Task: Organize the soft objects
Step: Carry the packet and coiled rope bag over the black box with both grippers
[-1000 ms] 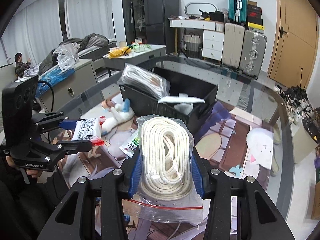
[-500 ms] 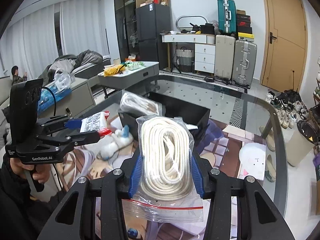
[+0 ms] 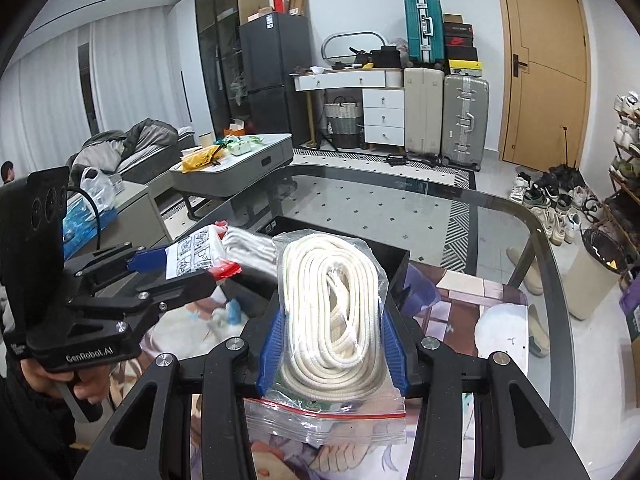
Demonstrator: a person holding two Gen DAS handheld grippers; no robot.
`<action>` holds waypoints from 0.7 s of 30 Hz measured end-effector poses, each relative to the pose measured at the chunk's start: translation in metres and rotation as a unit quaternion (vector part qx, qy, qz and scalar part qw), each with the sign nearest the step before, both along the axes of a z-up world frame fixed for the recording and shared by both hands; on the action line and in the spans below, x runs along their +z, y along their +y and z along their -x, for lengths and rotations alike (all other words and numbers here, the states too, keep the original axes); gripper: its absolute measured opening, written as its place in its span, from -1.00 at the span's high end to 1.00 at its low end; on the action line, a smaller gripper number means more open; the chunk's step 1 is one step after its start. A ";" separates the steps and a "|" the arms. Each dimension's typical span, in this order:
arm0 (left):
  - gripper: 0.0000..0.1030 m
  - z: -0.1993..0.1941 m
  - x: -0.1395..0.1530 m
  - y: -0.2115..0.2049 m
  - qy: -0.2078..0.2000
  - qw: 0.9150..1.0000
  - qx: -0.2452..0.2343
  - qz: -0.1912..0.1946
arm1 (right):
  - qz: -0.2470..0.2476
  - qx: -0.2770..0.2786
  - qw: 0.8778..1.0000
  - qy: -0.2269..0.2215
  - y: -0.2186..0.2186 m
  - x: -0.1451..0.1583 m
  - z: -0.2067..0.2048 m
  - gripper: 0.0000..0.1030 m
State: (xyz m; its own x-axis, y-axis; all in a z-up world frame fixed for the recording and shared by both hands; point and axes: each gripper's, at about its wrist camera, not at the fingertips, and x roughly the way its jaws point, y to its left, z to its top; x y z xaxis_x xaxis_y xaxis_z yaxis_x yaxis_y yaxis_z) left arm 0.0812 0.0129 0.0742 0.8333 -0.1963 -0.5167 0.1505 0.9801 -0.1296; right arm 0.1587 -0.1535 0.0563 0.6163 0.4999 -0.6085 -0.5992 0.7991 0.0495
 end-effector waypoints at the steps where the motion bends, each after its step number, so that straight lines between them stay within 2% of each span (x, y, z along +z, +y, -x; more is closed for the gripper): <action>1: -0.02 -0.004 0.001 0.000 -0.001 1.000 0.000 -0.001 | 0.000 -0.003 1.000 0.002 0.002 0.000 -0.003 0.13; 11: -0.02 -0.035 0.000 -0.001 0.004 1.000 0.000 -0.005 | 0.005 -0.013 1.000 0.010 0.023 -0.002 -0.031 0.13; 21: -0.03 -0.055 -0.005 0.009 0.008 1.000 0.020 -0.009 | 0.024 -0.016 0.999 0.024 0.046 -0.012 -0.064 0.13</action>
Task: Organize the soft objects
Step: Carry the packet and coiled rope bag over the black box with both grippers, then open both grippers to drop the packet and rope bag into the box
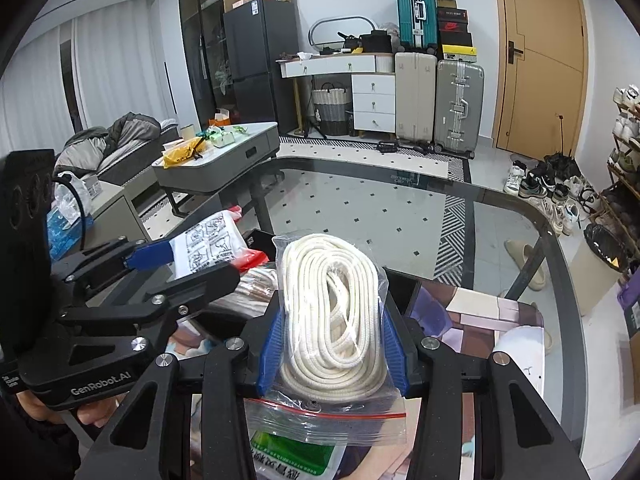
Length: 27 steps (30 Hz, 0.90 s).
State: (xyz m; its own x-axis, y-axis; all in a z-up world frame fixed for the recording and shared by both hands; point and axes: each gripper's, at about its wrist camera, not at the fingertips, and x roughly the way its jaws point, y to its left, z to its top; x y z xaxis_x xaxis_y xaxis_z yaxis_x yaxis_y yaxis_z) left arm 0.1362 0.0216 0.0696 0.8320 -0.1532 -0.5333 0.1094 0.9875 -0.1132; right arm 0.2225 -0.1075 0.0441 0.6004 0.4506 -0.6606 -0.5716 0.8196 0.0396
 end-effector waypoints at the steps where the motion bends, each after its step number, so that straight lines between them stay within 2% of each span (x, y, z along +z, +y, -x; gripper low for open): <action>1: -0.03 -0.003 0.000 0.001 0.002 1.000 0.000 0.000 | 0.004 0.000 1.000 0.003 0.001 -0.003 -0.004 0.13; 6: -0.03 -0.008 -0.004 0.004 0.007 1.000 0.000 0.005 | 0.024 -0.003 1.000 0.007 0.008 -0.016 -0.019 0.13; 8: -0.03 -0.010 -0.005 0.004 0.009 1.000 -0.002 0.004 | 0.028 -0.001 1.000 0.006 0.010 -0.019 -0.022 0.01; 10: -0.03 -0.011 -0.007 0.005 0.011 1.000 -0.003 0.006 | 0.033 -0.002 0.999 -0.008 0.009 -0.019 -0.021 -0.19; 14: -0.06 -0.016 -0.008 0.004 0.015 1.000 -0.004 0.006 | 0.036 -0.009 0.999 -0.021 -0.003 -0.015 -0.021 -0.39; 16: -0.19 -0.017 -0.009 0.003 0.019 1.000 -0.003 0.004 | 0.036 -0.014 0.999 -0.028 -0.009 -0.012 -0.017 -0.52; 18: -0.41 -0.016 -0.009 0.002 0.018 1.000 0.000 0.001 | 0.035 -0.018 0.999 -0.034 -0.016 -0.009 -0.014 -0.59; 22: -0.64 -0.006 -0.006 0.005 0.011 1.000 -0.004 0.004 | 0.028 -0.024 0.998 -0.042 -0.026 -0.005 -0.002 -0.74; 26: -1.00 0.006 -0.005 0.009 0.006 1.000 0.007 -0.002 | 0.016 -0.030 0.999 -0.043 -0.035 -0.006 0.009 -0.92; 27: -1.00 0.009 -0.005 0.011 0.006 1.000 0.008 0.001 | 0.011 -0.032 0.999 -0.042 -0.038 -0.007 0.012 -0.96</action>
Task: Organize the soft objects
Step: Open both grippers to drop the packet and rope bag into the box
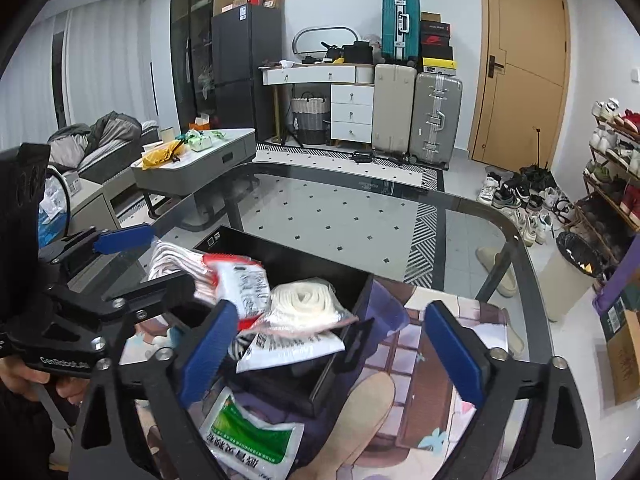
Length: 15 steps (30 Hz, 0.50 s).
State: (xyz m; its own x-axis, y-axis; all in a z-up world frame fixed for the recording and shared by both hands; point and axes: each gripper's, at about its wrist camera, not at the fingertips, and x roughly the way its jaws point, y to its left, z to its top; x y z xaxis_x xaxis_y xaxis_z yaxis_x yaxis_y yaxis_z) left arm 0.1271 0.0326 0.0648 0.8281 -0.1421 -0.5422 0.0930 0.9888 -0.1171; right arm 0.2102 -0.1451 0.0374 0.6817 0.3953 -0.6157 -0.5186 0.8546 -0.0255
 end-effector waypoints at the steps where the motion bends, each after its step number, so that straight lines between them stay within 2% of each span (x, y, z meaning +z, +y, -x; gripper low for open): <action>1: -1.00 0.003 0.000 0.001 0.002 1.000 0.000 0.003 | -0.003 0.000 1.000 0.001 -0.001 0.000 0.004 -0.98; 15: -1.00 0.046 -0.007 0.017 0.010 0.999 0.036 0.004 | -0.017 0.006 0.999 0.041 -0.012 -0.020 0.040 -0.99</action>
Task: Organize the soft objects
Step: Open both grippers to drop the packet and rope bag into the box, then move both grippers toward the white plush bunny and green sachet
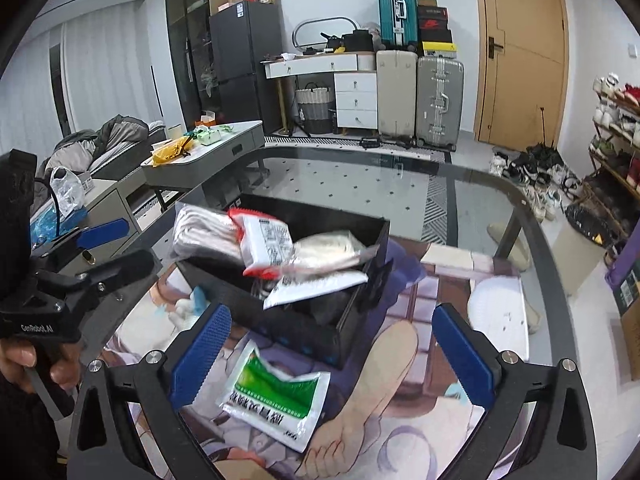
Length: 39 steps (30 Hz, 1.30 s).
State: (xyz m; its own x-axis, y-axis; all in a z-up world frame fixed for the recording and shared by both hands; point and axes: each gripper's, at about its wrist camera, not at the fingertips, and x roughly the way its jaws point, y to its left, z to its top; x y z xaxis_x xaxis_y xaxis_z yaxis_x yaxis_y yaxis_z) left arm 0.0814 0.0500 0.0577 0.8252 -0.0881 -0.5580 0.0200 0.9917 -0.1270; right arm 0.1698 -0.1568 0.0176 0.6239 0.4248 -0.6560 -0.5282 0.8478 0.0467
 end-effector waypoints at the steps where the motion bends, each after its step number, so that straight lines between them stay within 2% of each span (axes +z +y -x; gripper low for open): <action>1: -1.00 0.002 -0.002 0.000 0.002 1.000 0.001 -0.002 | 0.000 0.001 1.000 0.002 0.000 -0.002 0.001 -0.99; 12: -1.00 0.009 -0.038 -0.007 0.043 0.999 0.007 -0.027 | 0.006 0.013 0.999 0.030 0.003 -0.022 0.003 -0.99; 22: -1.00 0.008 -0.062 -0.006 0.075 0.997 0.018 -0.023 | 0.036 0.051 0.996 0.063 0.016 -0.046 0.005 -0.99; 28: -1.00 0.009 -0.065 -0.011 0.075 0.997 0.018 -0.031 | 0.044 0.060 0.994 0.082 0.026 -0.056 0.007 -0.99; 39: -1.00 0.013 -0.067 -0.007 0.072 0.997 0.022 -0.015 | 0.055 0.061 0.990 0.113 0.039 -0.077 0.003 -0.99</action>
